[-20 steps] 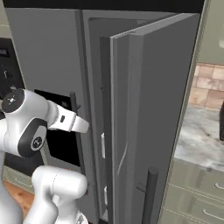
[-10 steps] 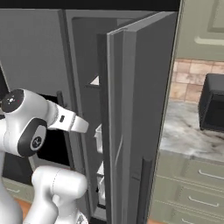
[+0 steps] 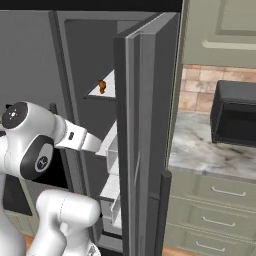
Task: Take the cheese, chicken drumstick, and garlic from the fridge and place them on the plate on the dining counter to create an appetizer plate.
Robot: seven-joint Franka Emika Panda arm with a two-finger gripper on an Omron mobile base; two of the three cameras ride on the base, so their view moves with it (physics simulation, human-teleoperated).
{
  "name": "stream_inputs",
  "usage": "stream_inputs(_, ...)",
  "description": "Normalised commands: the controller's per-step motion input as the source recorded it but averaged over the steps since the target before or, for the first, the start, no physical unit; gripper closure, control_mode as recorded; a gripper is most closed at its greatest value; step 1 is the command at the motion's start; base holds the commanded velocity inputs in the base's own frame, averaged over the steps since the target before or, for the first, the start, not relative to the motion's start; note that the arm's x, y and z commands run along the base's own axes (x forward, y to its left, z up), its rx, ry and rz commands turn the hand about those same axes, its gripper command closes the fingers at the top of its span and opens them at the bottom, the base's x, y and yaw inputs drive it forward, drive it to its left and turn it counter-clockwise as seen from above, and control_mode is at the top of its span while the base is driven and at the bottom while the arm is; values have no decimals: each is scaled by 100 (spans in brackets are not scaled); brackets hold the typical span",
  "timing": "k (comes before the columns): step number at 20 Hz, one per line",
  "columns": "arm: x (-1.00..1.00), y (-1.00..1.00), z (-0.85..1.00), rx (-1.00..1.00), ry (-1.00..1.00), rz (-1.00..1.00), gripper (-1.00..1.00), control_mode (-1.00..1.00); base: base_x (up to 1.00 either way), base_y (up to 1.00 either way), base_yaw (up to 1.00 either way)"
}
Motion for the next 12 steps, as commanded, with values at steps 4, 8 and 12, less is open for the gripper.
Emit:
stream_inputs(4,0,0,0,0,0,0,-100,100,24,-1,-2)
stream_inputs(8,0,0,0,0,0,0,-100,100,24,8,0)
stream_inputs(12,0,0,0,0,0,0,-100,100,21,24,-1)
